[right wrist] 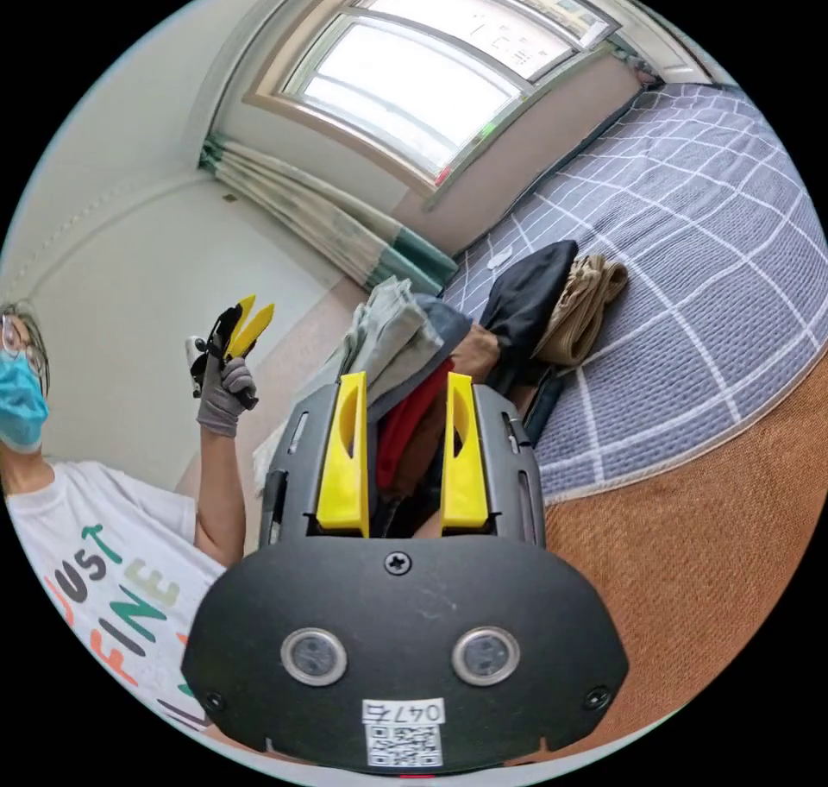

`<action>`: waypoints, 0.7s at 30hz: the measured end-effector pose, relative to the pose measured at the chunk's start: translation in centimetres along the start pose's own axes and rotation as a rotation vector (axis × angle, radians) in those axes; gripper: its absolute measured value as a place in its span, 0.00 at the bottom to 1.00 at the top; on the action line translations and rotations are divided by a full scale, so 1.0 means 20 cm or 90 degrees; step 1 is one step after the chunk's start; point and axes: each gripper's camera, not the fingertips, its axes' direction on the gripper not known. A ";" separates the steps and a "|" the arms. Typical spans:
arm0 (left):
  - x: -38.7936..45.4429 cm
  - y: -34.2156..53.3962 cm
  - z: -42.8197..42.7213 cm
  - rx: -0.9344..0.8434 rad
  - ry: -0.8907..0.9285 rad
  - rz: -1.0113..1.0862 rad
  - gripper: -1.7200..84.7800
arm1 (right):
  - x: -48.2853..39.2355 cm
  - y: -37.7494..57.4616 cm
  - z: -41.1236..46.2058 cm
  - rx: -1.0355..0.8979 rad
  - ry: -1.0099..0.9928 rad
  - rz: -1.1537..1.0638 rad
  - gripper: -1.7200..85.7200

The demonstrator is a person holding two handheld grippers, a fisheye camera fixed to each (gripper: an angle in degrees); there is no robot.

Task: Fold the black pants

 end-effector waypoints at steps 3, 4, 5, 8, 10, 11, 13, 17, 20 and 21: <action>-0.03 0.27 -0.11 -0.018 0.088 0.024 0.06 | -0.20 0.12 -0.10 -0.024 0.019 -0.059 0.11; -0.03 0.33 -0.11 -0.025 0.105 0.021 0.05 | -0.29 0.15 -0.15 -0.027 0.031 -0.084 0.09; -0.03 0.43 -0.11 -0.039 0.133 0.011 0.02 | -0.39 0.17 -0.20 -0.025 0.047 -0.119 0.08; 0.02 0.62 -0.06 -0.081 0.197 -0.010 0.01 | -0.70 0.20 -0.35 -0.010 0.095 -0.246 0.02; 0.07 0.67 -0.09 -0.087 0.188 -0.008 0.01 | -0.88 0.24 -0.44 -0.003 0.117 -0.325 0.01; 0.09 0.67 -0.14 -0.089 0.163 -0.005 0.01 | -0.98 0.26 -0.51 -0.003 0.121 -0.371 0.01; 0.08 0.62 -0.26 -0.096 0.097 -0.004 0.02 | -1.10 0.30 -0.60 -0.006 0.117 -0.412 0.01; -0.14 0.48 -0.87 -0.099 -0.177 -0.095 0.17 | -1.27 0.42 -0.84 0.019 0.091 -0.435 0.01; -0.29 0.54 -1.37 -0.062 -0.357 -0.177 0.23 | -1.30 0.62 -1.01 0.060 0.087 -0.424 0.01; -0.34 0.58 -1.51 -0.057 -0.394 -0.202 0.23 | -1.29 0.66 -1.03 0.063 0.084 -0.419 0.01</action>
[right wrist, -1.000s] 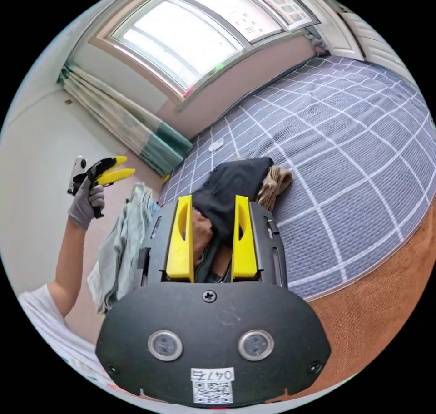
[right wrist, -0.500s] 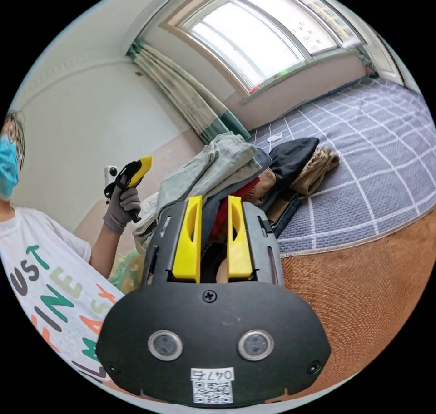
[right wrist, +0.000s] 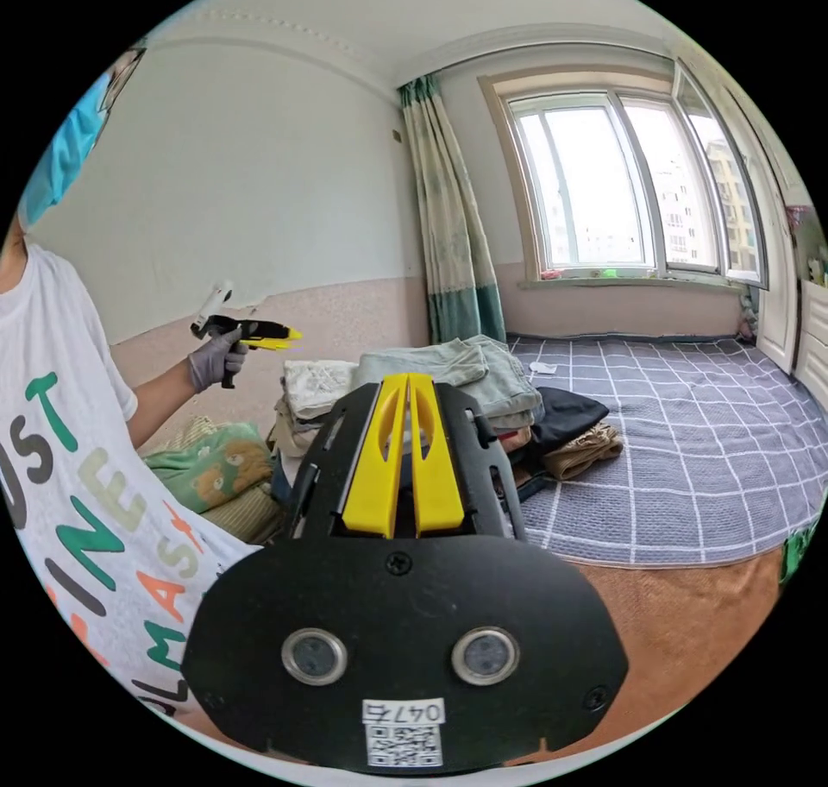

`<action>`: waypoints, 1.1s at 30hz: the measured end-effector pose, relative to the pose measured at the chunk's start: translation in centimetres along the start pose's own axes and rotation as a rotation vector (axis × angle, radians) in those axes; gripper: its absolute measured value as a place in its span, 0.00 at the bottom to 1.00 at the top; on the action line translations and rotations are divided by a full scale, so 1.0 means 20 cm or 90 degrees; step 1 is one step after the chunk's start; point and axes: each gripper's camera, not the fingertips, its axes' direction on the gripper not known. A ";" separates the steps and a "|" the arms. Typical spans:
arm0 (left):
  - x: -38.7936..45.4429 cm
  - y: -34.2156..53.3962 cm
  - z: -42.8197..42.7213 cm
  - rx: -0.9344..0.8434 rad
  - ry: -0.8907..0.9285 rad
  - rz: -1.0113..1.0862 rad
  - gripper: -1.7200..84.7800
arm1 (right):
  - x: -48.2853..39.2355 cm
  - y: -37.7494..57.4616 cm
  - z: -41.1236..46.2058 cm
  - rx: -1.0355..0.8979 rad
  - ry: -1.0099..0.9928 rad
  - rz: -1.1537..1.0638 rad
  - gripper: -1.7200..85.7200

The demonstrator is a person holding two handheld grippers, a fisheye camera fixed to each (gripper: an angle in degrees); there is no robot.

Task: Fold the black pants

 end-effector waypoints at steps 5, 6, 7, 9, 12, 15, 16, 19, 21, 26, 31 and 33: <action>-0.28 0.04 0.00 -0.001 -0.052 -0.089 0.23 | -0.13 0.18 -0.23 -0.018 -0.032 0.039 0.01; -0.37 0.03 0.05 0.002 -0.056 -0.128 0.24 | -0.15 0.19 -0.26 -0.019 -0.031 0.039 0.01; -0.42 0.03 0.08 0.004 -0.046 -0.149 0.24 | -0.20 0.20 -0.33 -0.020 -0.026 0.035 0.01; -0.56 0.00 0.21 -0.002 0.032 -0.204 0.24 | -0.28 0.21 -0.45 -0.013 -0.023 0.028 0.01; -0.60 -0.07 0.34 -0.011 0.085 -0.199 0.18 | -0.48 0.13 -0.74 0.026 -0.080 -0.008 0.01; -0.56 -0.15 0.38 0.002 0.077 -0.176 0.09 | -0.88 -0.02 -1.14 0.112 -0.109 -0.186 0.02; -0.55 -0.17 0.38 0.008 0.083 -0.172 0.07 | -1.06 -0.04 -1.31 0.147 -0.107 -0.282 0.03; -0.48 -0.25 0.39 0.035 0.102 -0.143 0.02 | -1.42 0.05 -1.63 0.239 -0.022 -0.434 0.02; -0.37 -0.32 0.37 0.058 0.109 -0.099 0.01 | -1.58 0.14 -1.74 0.272 0.062 -0.466 0.02; -0.13 -0.50 0.21 0.171 0.169 -0.050 0.01 | -1.74 0.38 -1.89 0.277 0.148 -0.444 0.01; 0.38 -0.76 -0.07 0.273 0.220 0.114 0.01 | -1.64 0.52 -2.00 0.325 0.134 -0.259 0.01; 0.71 -0.88 -0.03 0.248 0.290 0.206 0.01 | -1.61 0.62 -2.06 0.355 0.121 -0.226 0.01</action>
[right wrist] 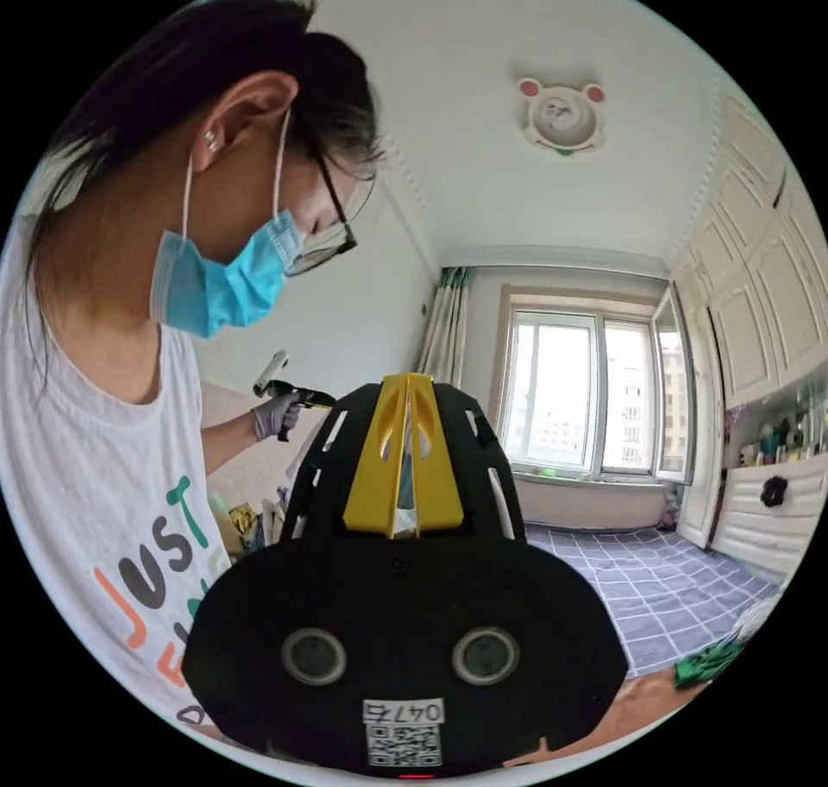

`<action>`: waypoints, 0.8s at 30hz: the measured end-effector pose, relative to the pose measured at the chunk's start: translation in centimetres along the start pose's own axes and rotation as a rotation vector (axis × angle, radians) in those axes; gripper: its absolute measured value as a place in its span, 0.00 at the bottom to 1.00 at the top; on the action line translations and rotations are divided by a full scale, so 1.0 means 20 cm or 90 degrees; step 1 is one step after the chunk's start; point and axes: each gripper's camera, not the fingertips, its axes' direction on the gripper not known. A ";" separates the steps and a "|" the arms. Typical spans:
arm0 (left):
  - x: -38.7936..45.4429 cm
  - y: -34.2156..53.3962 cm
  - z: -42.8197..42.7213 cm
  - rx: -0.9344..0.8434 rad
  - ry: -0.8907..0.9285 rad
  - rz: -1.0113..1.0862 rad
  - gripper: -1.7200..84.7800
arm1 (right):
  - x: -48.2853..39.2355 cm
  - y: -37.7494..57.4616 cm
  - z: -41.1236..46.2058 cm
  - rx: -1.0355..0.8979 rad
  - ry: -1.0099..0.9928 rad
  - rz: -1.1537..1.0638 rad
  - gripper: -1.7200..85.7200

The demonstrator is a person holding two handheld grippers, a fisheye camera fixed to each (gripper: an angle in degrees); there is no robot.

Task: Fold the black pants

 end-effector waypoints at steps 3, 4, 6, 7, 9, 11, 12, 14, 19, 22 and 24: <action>0.25 -0.08 0.40 -0.043 0.165 0.057 0.01 | -0.02 0.13 -0.20 0.026 0.067 0.033 0.00; 0.30 -0.08 0.50 -0.053 0.205 0.064 0.01 | -0.03 0.18 -0.28 0.025 0.103 0.050 0.00; 0.51 -0.03 0.93 -0.106 0.378 0.074 0.01 | -0.07 0.26 -0.41 0.015 0.153 0.071 0.00; 0.57 0.00 1.05 -0.120 0.419 0.071 0.01 | -0.10 0.31 -0.48 0.002 0.187 0.084 0.00; 0.76 0.13 1.53 -0.178 0.547 0.044 0.01 | -0.15 0.37 -0.59 -0.023 0.241 0.105 0.00; 0.87 0.28 1.92 -0.233 0.580 0.009 0.01 | -0.22 0.46 -0.68 -0.056 0.310 0.137 0.00; 0.92 0.42 2.19 -0.273 0.571 -0.014 0.01 | -0.24 0.48 -0.70 -0.065 0.325 0.147 0.00; 0.96 0.67 2.61 -0.356 0.494 -0.039 0.01 | -0.30 0.58 -0.73 -0.101 0.376 0.187 0.01; 0.92 1.23 3.29 -0.523 0.481 -0.147 0.01 | -0.38 0.87 -0.67 -0.207 0.466 0.286 0.01; 0.98 1.11 3.26 -0.463 0.592 -0.118 0.01 | -0.41 1.14 -0.59 -0.278 0.504 0.338 0.01; 0.97 0.84 3.21 -0.395 0.688 -0.129 0.01 | -0.41 1.37 -0.55 -0.310 0.502 0.393 0.01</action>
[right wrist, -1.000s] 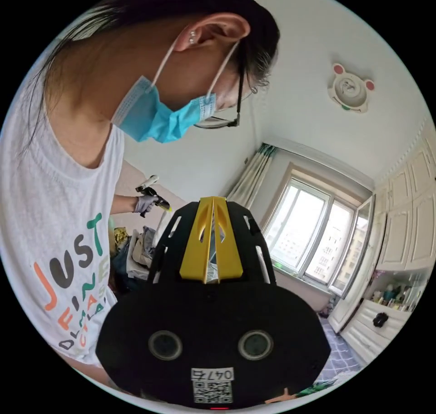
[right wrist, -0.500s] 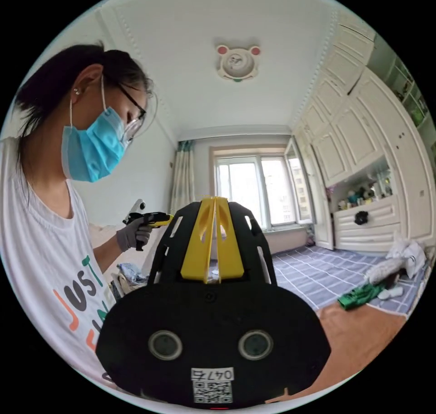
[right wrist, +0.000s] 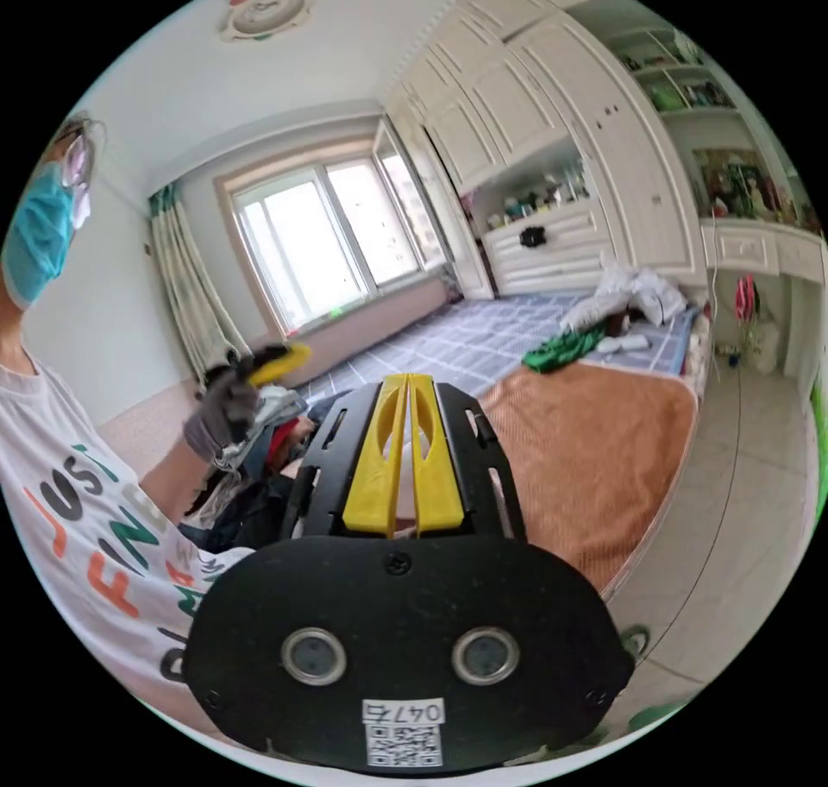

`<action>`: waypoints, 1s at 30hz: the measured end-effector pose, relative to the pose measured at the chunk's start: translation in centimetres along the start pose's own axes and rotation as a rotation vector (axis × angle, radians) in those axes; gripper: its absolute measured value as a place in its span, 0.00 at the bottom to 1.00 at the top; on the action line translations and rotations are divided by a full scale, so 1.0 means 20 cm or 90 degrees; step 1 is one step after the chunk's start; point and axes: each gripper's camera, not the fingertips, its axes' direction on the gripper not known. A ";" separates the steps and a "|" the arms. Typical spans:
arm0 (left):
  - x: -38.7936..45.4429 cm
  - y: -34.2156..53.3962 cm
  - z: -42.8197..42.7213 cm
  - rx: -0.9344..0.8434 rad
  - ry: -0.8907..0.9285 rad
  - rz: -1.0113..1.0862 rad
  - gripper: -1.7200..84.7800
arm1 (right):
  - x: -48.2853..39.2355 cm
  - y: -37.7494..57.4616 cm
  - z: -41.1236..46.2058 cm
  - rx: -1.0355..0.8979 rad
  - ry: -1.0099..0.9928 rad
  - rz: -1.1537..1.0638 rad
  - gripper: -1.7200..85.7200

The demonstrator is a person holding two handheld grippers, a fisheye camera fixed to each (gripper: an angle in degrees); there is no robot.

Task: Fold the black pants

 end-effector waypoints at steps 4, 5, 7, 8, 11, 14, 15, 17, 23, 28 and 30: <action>0.24 -0.34 -0.26 0.049 0.178 0.014 0.01 | 0.01 0.33 0.37 -0.083 -0.045 0.084 0.01; 0.37 -0.44 -0.33 0.042 0.207 0.033 0.01 | -0.03 0.41 0.45 -0.089 -0.051 0.099 0.01; 0.59 -0.55 -0.43 0.048 0.216 0.067 0.01 | -0.11 0.51 0.55 -0.095 -0.047 0.116 0.01; 0.72 -0.59 -0.49 0.056 0.231 0.087 0.01 | -0.17 0.57 0.61 -0.102 -0.047 0.123 0.01; 1.05 -0.71 -0.57 0.027 0.240 0.172 0.01 | -0.34 0.69 0.75 -0.122 -0.045 0.136 0.01; 1.28 -0.79 -0.56 -0.023 0.213 0.228 0.01 | -0.52 0.77 0.85 -0.131 -0.040 0.144 0.01; 1.34 -0.80 -0.56 -0.039 0.201 0.248 0.01 | -0.55 0.79 0.86 -0.133 -0.038 0.146 0.01; 1.40 -0.80 -0.56 -0.056 0.184 0.266 0.01 | -0.68 0.84 0.92 -0.141 -0.034 0.155 0.01; 1.37 -0.74 -0.64 -0.116 0.237 0.255 0.01 | -1.00 0.90 1.05 -0.141 -0.033 0.175 0.01; 1.26 -0.74 -0.85 -0.106 0.301 0.197 0.01 | -1.29 0.92 1.21 -0.152 -0.042 0.173 0.01; 1.28 -0.72 -1.04 -0.058 0.260 0.223 0.01 | -1.40 0.92 1.28 -0.158 -0.048 0.168 0.01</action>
